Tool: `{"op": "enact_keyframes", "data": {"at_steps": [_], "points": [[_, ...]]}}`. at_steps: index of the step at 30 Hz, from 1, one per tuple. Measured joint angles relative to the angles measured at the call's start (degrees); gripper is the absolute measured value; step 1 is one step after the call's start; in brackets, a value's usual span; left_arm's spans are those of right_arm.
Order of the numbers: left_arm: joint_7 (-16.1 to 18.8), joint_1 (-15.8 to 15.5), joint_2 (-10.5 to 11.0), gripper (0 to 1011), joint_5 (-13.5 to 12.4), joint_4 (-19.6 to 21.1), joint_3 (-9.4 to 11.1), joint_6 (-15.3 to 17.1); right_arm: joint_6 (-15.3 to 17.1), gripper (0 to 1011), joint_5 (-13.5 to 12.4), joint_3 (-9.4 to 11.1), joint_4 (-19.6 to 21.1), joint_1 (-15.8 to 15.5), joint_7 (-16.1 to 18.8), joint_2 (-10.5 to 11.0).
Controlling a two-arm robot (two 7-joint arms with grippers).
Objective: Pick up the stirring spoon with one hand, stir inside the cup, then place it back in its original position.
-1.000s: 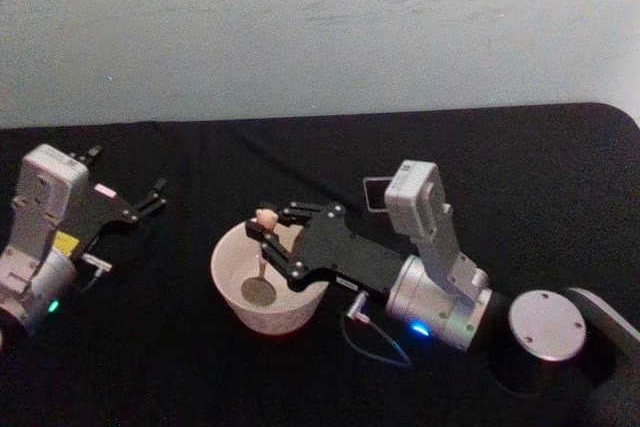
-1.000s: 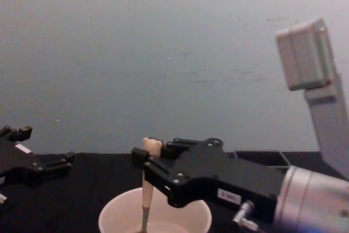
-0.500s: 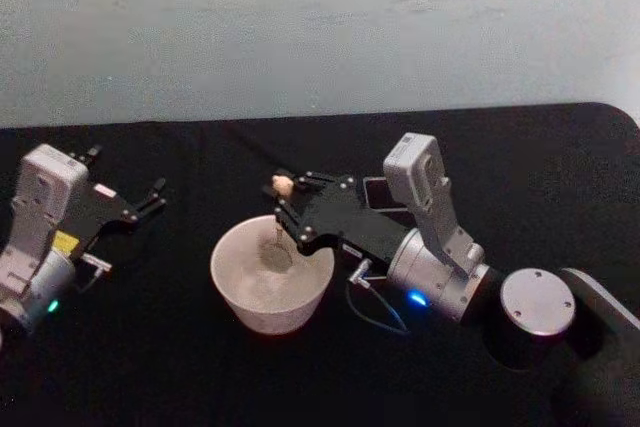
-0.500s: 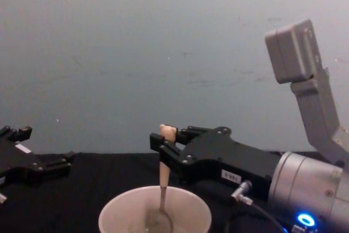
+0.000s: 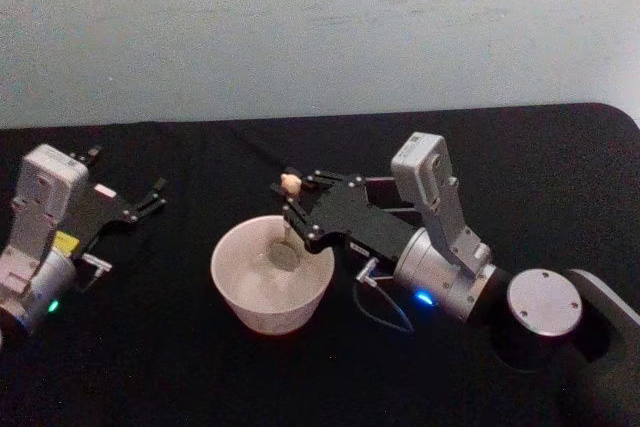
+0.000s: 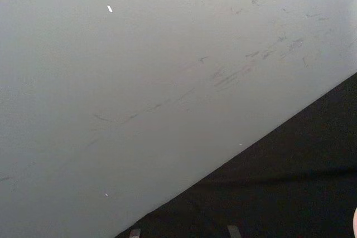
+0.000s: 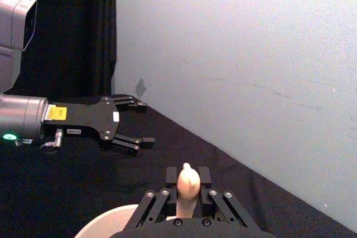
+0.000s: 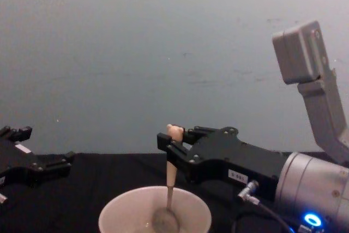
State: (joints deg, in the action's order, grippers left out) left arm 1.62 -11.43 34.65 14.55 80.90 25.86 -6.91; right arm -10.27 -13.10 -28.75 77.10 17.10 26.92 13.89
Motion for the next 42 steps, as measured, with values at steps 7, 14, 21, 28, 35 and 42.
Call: {"op": "enact_keyframes", "data": {"at_steps": [7, 14, 21, 28, 35, 42], "points": [[0.00, 0.00, 0.00, 1001, 0.00, 0.00, 0.00, 0.00, -0.02, 224, 0.04, 0.49, 0.69, -0.52, -0.05, 0.47], [0.00, 0.00, 0.00, 1001, 0.00, 0.00, 0.00, 0.00, -0.07, 224, -0.31, 0.82, 3.48, -2.33, 1.23, 2.59], [0.00, 0.00, 0.00, 1001, 0.00, 0.00, 0.00, 0.00, -0.05, 224, -0.92, 0.34, 6.49, -4.44, 3.02, 4.86], [0.00, 0.00, 0.00, 1001, 0.00, 0.00, 0.00, 0.00, 0.36, 224, -1.85, -1.25, 7.90, -5.17, 4.43, 5.10], [0.00, 0.00, 0.00, 1001, 0.00, 0.00, 0.00, 0.00, 0.47, 224, -1.82, -2.55, 6.63, -3.84, 4.02, 3.26], [0.00, 0.00, 0.00, 1001, 0.00, 0.00, 0.00, 0.00, -0.33, 224, -0.44, -2.73, 2.38, -1.14, 1.63, 0.40]]}}
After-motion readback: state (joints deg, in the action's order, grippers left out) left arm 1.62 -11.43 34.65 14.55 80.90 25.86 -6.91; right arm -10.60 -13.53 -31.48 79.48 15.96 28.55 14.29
